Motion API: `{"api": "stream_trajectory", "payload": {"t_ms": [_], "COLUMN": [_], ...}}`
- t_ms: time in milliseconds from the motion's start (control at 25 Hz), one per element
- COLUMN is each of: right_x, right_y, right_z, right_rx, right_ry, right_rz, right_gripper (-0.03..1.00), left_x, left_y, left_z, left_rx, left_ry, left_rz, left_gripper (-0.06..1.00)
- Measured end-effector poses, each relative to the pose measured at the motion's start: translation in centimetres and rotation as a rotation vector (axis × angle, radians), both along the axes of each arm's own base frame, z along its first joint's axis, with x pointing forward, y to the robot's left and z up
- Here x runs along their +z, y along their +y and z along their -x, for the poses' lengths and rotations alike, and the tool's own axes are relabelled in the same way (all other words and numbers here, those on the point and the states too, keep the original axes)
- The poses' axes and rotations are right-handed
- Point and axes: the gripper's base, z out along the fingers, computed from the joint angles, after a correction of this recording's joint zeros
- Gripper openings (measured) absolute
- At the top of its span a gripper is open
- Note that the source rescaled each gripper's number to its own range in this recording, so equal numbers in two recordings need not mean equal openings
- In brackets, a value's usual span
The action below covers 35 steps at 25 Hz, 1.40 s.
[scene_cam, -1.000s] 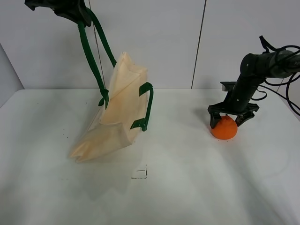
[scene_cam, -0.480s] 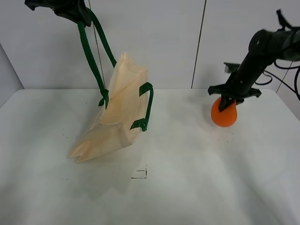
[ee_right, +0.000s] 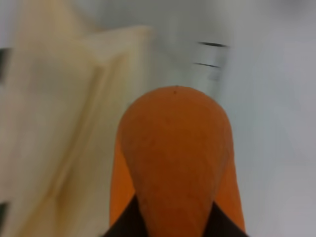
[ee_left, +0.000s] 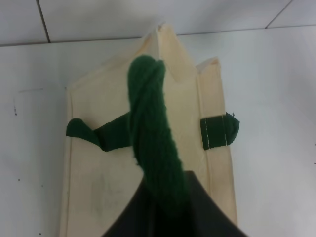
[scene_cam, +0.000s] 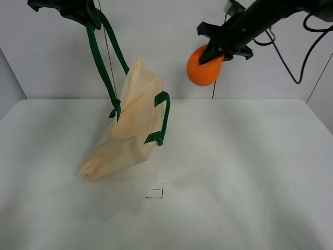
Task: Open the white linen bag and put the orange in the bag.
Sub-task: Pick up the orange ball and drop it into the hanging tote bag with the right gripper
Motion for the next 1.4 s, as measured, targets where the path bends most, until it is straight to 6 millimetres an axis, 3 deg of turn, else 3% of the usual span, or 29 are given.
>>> {"api": "stream_trajectory", "payload": {"t_ms": [240,360,680,840,920,1000,1080,1200,1400], "right_x": [-2.6,-5.0,-11.5,-13.1,-13.0,-13.0,-13.0,-13.2,-10.9], "right_y": [8.6,11.0,12.7,13.2,13.3,13.3,13.3,13.0,11.3], "right_z": [1.2,1.3,-0.3,-0.5,-0.4,-0.4,-0.3,-0.1,0.0], "right_rx": [0.099,0.110,0.065,0.067,0.086,0.100,0.111,0.145,0.154], "right_ry": [-0.033,0.001,0.100,0.138,0.133,0.130,0.129,0.133,0.140], "right_rz": [-0.043,-0.045,-0.073,-0.104,-0.117,-0.115,-0.107,-0.039,0.215], "right_gripper": [0.00,0.00,0.00,0.02,0.21,0.61,0.86,0.97,0.97], "left_x": [0.0,0.0,0.0,0.0,0.0,0.0,0.0,0.0,0.0], "left_y": [0.0,0.0,0.0,0.0,0.0,0.0,0.0,0.0,0.0], "left_z": [0.0,0.0,0.0,0.0,0.0,0.0,0.0,0.0,0.0], "left_rx": [0.000,0.000,0.000,0.000,-0.001,-0.001,-0.001,-0.001,-0.001], "left_ry": [0.000,0.000,0.000,0.000,0.000,0.000,0.000,0.000,-0.001], "left_rz": [0.000,0.000,0.000,0.000,-0.001,-0.001,-0.001,-0.001,0.001], "left_gripper": [0.00,0.00,0.00,0.00,0.00,0.00,0.00,0.00,0.00]}}
